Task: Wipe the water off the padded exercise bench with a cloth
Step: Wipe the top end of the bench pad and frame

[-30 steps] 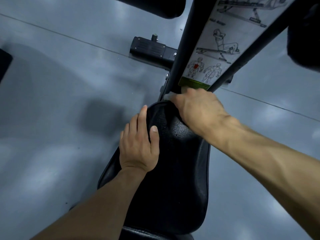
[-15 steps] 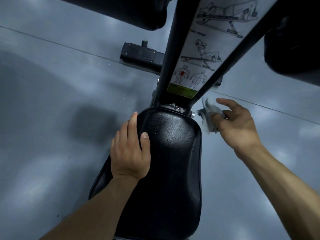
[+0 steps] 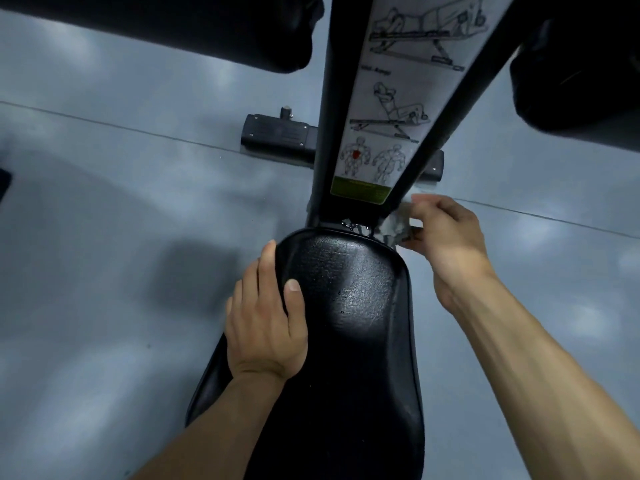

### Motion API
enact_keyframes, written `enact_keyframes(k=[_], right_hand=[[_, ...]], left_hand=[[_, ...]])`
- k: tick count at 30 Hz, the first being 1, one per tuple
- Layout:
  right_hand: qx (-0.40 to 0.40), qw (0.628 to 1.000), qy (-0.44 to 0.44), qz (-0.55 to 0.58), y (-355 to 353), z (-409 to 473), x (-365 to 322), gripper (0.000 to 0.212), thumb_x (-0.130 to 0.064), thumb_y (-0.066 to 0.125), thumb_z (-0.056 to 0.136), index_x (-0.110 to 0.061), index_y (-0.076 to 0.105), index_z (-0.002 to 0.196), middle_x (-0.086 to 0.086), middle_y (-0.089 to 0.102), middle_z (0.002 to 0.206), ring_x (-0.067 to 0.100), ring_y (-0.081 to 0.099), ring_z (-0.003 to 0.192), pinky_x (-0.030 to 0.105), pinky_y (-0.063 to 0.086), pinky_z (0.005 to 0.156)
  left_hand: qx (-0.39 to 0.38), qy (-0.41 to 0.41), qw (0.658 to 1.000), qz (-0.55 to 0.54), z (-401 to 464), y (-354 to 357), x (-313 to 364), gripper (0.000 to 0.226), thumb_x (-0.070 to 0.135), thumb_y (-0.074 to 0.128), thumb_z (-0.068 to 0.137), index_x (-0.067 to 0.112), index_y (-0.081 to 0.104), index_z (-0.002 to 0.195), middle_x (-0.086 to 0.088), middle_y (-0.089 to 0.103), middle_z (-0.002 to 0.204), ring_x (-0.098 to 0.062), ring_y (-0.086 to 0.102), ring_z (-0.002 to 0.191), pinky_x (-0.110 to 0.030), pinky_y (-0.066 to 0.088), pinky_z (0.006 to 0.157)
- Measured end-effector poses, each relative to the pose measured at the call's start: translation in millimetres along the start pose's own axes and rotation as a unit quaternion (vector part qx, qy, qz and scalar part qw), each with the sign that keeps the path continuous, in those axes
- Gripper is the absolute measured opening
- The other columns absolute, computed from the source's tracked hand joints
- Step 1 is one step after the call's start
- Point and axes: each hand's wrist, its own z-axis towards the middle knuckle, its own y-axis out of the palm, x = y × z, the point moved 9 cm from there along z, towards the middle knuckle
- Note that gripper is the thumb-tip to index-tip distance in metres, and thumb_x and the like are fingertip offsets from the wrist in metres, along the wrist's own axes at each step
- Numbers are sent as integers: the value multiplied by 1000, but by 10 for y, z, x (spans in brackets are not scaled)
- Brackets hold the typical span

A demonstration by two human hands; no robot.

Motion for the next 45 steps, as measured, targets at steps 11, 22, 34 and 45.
enact_keyframes(k=[11,22,34,45], right_hand=[[32,989,-141,10,13,-159,-317,25,3,67,88,-9,64,110,7,70,111,16,76,81,42,64,75],[77,982,-175,-1,11,-394,-380,13,-17,72,87,-19,69,99,-3,75,93,17,75,80,49,61,81],[98,960,-163,207,57,-547,-450,17,1,69,93,1,64,110,-11,69,84,-2,67,66,24,58,70],[79,959,-142,232,235,-513,-372,28,-2,74,89,-15,54,103,2,54,96,0,62,63,25,57,70]], left_hand=[[-5,-2,1000,6,-20,12,-2,62,45,22,102,19,33,156,-6,54,142,-30,55,116,-47,45,98],[-1,0,1000,-3,-39,9,15,63,47,21,102,19,33,157,-6,53,145,-28,53,121,-46,43,100],[3,1,1000,0,-42,-6,29,60,44,23,103,18,33,156,-6,55,139,-28,55,113,-46,46,94],[-7,-3,1000,-1,-30,3,6,62,46,21,102,18,34,156,-5,52,145,-28,53,120,-46,45,98]])
